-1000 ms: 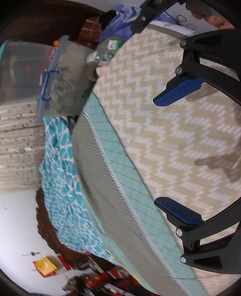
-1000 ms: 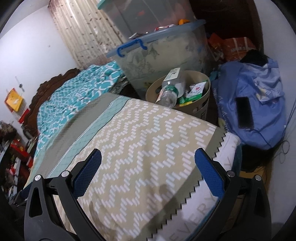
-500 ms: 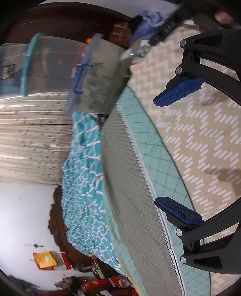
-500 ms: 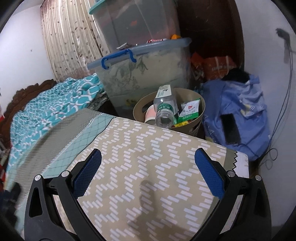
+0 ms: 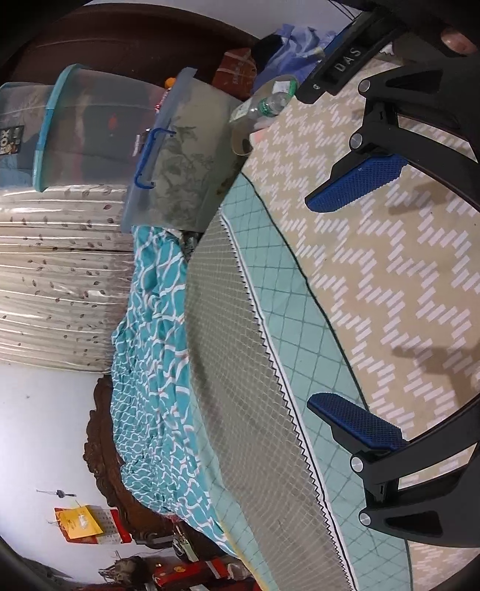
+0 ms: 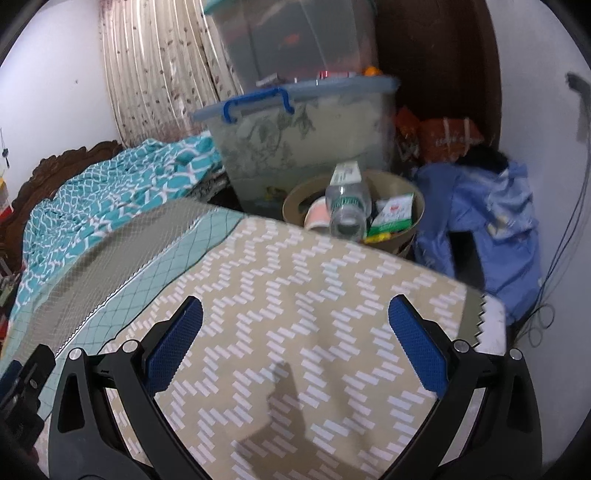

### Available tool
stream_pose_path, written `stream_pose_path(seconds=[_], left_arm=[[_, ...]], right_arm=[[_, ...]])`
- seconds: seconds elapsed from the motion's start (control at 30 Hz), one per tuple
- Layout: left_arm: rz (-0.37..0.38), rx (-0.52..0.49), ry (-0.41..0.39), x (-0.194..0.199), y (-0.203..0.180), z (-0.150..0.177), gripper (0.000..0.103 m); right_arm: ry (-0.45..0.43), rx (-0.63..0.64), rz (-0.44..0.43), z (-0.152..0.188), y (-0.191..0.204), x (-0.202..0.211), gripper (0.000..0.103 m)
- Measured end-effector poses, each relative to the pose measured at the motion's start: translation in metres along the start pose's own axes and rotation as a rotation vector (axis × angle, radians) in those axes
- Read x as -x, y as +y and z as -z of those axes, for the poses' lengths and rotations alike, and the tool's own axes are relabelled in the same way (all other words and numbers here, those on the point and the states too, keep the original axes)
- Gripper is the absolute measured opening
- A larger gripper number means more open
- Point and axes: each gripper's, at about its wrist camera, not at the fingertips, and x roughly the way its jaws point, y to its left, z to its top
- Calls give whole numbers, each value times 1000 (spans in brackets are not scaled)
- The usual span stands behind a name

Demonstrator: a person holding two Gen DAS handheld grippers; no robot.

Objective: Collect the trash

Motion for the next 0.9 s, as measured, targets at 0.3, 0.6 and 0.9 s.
stream_pose_path(seconds=[0.3,0.6,0.9], left_arm=[[3,-45,55,-9,-6,2,94],[25,-47,107,-14,-5,4,94],[-1,-68,104,-13,-8,6,94]], right_arm=[[92,-71,-23,3,-11,-18,99],[98,-71,-42,2,-11,-20,99],[82,-70,-55,2,-10,-17,99]])
